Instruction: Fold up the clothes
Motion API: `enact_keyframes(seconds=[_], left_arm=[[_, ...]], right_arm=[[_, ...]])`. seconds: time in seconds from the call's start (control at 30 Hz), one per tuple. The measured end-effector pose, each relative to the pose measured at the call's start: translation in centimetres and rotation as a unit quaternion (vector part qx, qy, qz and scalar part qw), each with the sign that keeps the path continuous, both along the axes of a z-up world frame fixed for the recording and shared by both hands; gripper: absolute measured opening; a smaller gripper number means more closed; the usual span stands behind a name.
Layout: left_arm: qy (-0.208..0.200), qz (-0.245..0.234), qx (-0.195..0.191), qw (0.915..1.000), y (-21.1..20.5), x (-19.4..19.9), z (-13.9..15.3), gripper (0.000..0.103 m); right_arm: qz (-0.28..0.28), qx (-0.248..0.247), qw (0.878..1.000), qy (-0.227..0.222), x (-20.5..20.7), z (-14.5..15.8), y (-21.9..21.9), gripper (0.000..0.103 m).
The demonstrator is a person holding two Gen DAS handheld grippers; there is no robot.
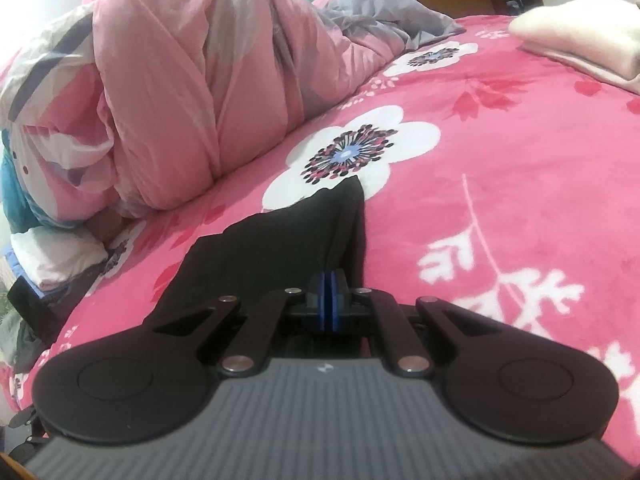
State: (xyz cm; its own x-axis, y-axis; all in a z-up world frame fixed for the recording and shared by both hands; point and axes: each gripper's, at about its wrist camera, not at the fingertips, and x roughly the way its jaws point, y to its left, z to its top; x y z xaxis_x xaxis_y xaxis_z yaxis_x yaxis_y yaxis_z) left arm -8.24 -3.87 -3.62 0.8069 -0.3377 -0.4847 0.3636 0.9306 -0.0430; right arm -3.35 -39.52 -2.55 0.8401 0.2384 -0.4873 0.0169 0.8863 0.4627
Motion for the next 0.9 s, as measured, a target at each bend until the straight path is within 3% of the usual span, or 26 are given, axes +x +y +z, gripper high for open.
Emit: enact_keyframes(seconds=[0.2,0.4,0.57,0.7,0.77,0.9], left_arm=[[0.002,0.002,0.003,1.0000,-0.1,0.3,-0.3,0.083],[0.004,0.004,-0.002,1.0000,-0.1,0.3,-0.6,0.083],[0.004,0.002,-0.012,0.9999,0.2,0.4,-0.8,0.084],[0.004,-0.002,-0.020,0.9998,0.5,0.5,-1.0,0.085],[0.004,-0.003,-0.024,0.9997,0.6,0.5,-1.1,0.085],[0.003,-0.006,-0.028,0.9996,0.6,0.5,-1.2,0.086]], right_arm=[[-0.001,-0.018,1.000,0.020,1.2,-1.7,0.3,0.001],[0.016,-0.074,0.997,0.019,1.4,-1.5,1.4,0.003],[0.009,-0.058,0.998,0.009,1.1,0.8,0.1,0.011],[0.020,-0.018,1.000,0.008,3.1,2.3,-1.4,0.025],[0.031,-0.012,0.999,0.013,4.8,2.2,-1.6,0.031],[0.052,-0.030,0.998,0.037,8.7,1.0,-1.1,0.032]])
